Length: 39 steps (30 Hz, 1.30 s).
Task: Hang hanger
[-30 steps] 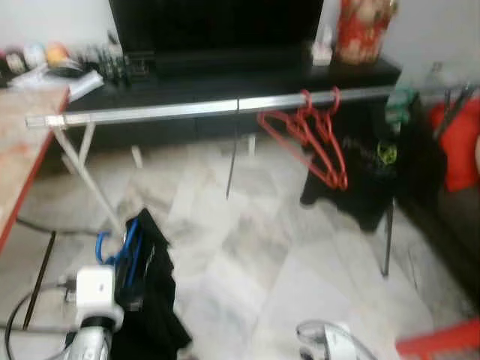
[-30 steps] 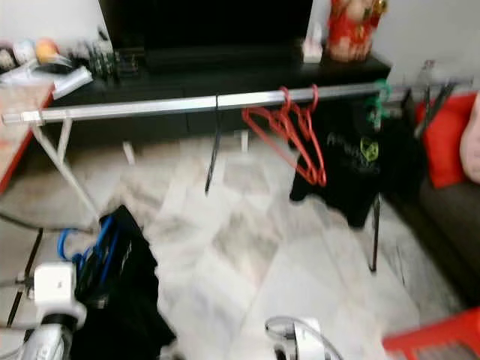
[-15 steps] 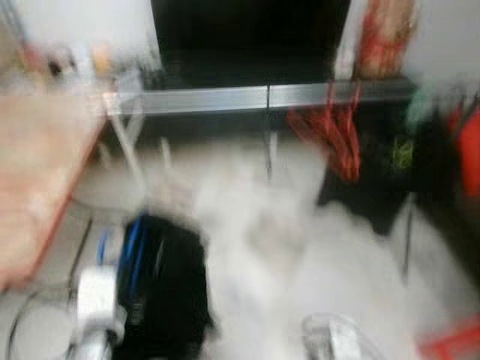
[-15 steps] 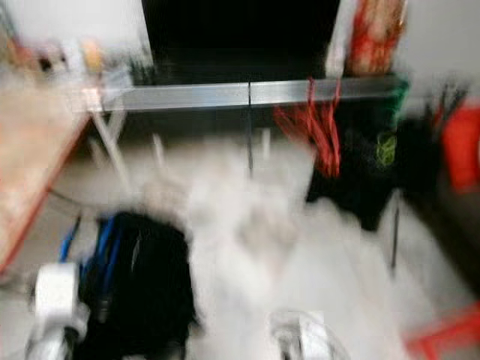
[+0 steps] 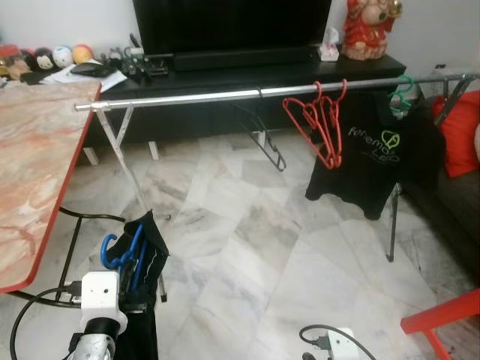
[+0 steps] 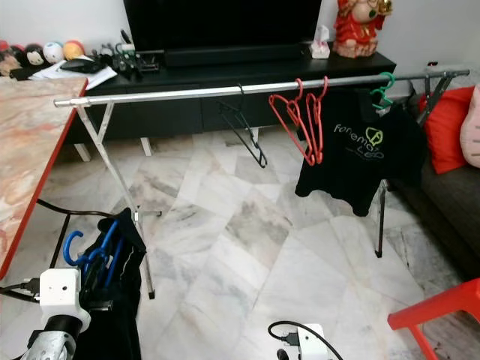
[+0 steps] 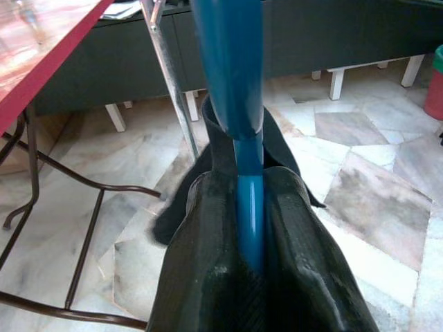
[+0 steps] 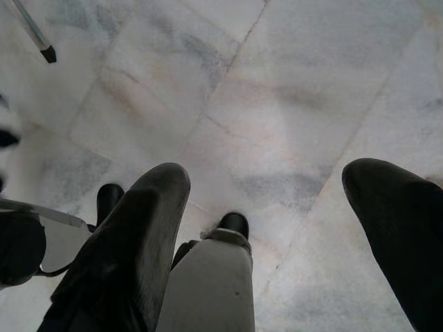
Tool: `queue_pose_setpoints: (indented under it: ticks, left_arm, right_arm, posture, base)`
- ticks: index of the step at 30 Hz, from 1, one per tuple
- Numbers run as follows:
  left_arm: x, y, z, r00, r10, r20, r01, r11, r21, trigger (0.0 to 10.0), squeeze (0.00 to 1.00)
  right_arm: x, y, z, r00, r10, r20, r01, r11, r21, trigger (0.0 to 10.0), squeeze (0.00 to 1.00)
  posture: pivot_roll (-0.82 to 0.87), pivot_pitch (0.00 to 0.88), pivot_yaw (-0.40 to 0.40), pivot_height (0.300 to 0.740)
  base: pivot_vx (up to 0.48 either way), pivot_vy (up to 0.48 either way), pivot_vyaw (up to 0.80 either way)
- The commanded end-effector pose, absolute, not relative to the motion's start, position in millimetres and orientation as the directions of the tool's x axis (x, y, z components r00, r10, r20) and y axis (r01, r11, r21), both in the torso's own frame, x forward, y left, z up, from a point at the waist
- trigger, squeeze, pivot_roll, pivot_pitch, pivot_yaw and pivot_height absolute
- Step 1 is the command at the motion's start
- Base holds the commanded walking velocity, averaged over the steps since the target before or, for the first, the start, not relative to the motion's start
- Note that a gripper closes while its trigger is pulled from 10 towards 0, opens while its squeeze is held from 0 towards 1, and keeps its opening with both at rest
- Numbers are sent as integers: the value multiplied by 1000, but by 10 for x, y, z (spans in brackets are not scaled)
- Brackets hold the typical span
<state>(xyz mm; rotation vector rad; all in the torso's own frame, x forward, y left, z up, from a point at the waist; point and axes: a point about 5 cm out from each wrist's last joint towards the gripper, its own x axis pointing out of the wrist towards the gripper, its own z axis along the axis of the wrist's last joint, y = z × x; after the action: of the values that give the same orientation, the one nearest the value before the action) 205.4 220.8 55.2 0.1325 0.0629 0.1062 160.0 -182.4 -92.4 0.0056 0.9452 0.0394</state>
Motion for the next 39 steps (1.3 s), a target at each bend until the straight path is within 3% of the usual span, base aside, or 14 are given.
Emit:
queue_pose_setpoints:
  ticks: [1, 13, 39]
  left_arm:
    - [2080, 2216, 631, 994, 109, -23, -105, 986, 131, 10000, 0]
    - [2093, 2211, 636, 993, 114, -23, -110, 986, 125, 10000, 0]
    - [2103, 2175, 638, 994, 108, -26, -104, 987, 121, 10000, 0]
  right_arm:
    - [1586, -1818, -930, 585, 34, -810, -19, 999, 29, 10000, 0]
    - [1575, -1815, -936, 579, 31, -815, -12, 999, 29, 10000, 0]
    - [1540, -1844, -950, 563, 27, -826, -18, 1000, 20, 10000, 0]
  posture:
    - [-3, 44, -5, 740]
    - [-5, 68, -2, 740]
    - [-2, 75, -1, 740]
  base:
    - [0, 0, 0]
    - [-141, 0, 0]
    - [-335, 0, 0]
